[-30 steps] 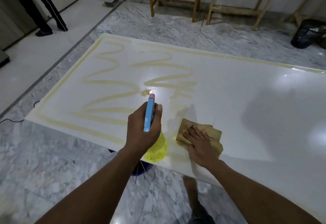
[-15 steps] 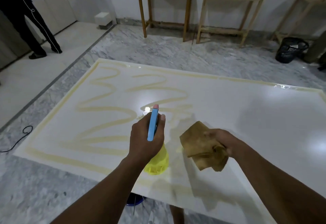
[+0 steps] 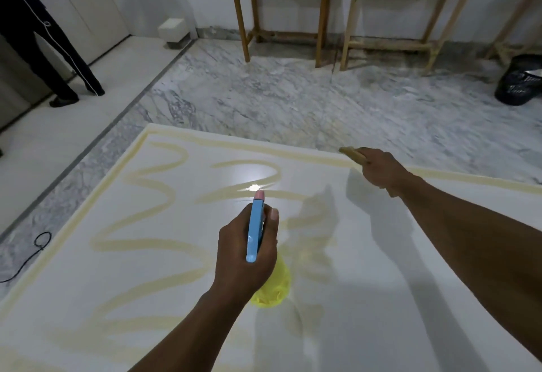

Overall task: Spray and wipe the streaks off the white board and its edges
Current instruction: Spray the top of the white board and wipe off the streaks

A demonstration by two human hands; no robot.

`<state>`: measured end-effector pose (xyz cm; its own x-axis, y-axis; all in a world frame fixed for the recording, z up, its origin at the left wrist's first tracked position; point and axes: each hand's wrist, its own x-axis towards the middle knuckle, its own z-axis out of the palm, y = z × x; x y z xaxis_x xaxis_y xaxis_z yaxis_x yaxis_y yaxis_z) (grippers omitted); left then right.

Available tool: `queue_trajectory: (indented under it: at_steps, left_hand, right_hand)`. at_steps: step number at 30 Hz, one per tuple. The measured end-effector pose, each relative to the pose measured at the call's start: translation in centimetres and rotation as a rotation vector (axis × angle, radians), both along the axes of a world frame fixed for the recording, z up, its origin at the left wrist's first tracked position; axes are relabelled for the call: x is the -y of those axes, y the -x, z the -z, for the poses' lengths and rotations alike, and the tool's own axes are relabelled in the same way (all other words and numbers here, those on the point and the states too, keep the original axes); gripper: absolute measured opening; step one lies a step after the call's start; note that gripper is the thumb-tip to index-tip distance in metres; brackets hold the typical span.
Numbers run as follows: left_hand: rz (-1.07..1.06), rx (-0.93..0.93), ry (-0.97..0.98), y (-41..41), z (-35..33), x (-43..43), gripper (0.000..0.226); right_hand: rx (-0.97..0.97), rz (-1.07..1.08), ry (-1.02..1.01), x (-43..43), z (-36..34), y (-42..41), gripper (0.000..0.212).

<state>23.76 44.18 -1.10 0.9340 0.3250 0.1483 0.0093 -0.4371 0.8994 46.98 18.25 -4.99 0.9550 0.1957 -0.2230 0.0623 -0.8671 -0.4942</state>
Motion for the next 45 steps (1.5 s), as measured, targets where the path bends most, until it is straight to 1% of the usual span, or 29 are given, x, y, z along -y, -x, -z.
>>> queue_trajectory:
  at_steps: [1, 2, 4, 5, 7, 8, 11, 13, 16, 20, 24, 27, 32, 35, 39, 41, 45]
  left_hand:
    - [-0.003, -0.002, -0.001, -0.3, 0.3, -0.2, 0.026]
    - [-0.004, -0.007, -0.006, -0.7, 0.8, -0.5, 0.025]
    - [-0.002, -0.015, -0.009, -1.1, 1.3, -0.9, 0.024]
    - [-0.007, -0.023, -0.014, -1.2, 1.5, -1.2, 0.024]
    - [-0.012, -0.036, -0.028, -1.2, 1.9, -1.7, 0.025]
    - [-0.016, -0.043, -0.029, -1.0, 2.1, -1.9, 0.026]
    - [-0.024, -0.057, -0.048, -0.2, 2.3, -2.4, 0.03]
    - [-0.023, -0.062, -0.048, 0.4, 2.1, -2.4, 0.03]
    - [-0.02, -0.055, -0.037, 2.0, 1.6, -2.3, 0.033]
    - [-0.005, -0.045, -0.026, 5.4, 1.0, -2.5, 0.033]
    - [-0.006, -0.04, -0.03, 10.3, 0.5, -3.2, 0.03]
    - [-0.009, -0.035, -0.044, 14.4, 0.4, -4.1, 0.032]
    - [-0.025, -0.036, -0.048, 20.7, 0.3, -5.5, 0.036]
    - [-0.018, -0.022, -0.041, 24.0, 0.0, -6.2, 0.039]
    - [-0.003, 0.004, -0.024, 27.7, -0.4, -7.0, 0.04]
    - [-0.001, 0.016, -0.01, 28.8, -0.5, -7.3, 0.04]
    - [0.016, 0.025, -0.024, 30.3, -0.8, -8.0, 0.043]
  right_hand:
    - [-0.026, -0.026, 0.008, -0.5, 1.5, -0.4, 0.048]
    - [-0.074, -0.047, 0.039, -1.1, 3.4, -0.5, 0.052]
    - [-0.124, -0.126, 0.121, -2.1, 7.7, 0.0, 0.051]
    - [-0.081, -0.161, 0.154, -2.4, 9.9, 0.3, 0.051]
    - [0.013, -0.139, 0.158, -2.6, 12.3, 1.2, 0.054]
    - [0.026, -0.13, 0.157, -2.6, 12.9, 1.6, 0.057]
    - [0.036, -0.171, 0.156, -2.7, 12.9, 3.8, 0.064]
    - [0.078, -0.188, 0.149, -3.0, 13.2, 5.9, 0.065]
    - [0.08, -0.194, 0.142, -3.7, 14.1, 10.0, 0.065]
    - [0.088, -0.217, 0.174, -4.6, 14.5, 15.8, 0.08]
    - [0.06, -0.205, 0.152, -6.0, 14.2, 22.7, 0.073]
    - [0.053, -0.216, 0.16, -7.0, 13.9, 28.1, 0.074]
    - [0.062, -0.198, 0.097, -8.6, 13.8, 36.5, 0.075]
    - [0.054, -0.211, 0.1, -9.4, 13.8, 41.1, 0.074]
    - [0.043, -0.201, 0.068, -10.3, 14.0, 46.1, 0.072]
    - [0.052, -0.193, 0.044, -10.9, 14.1, 48.3, 0.066]
    - [-0.014, -0.202, -0.041, -11.4, 13.1, 50.8, 0.058]
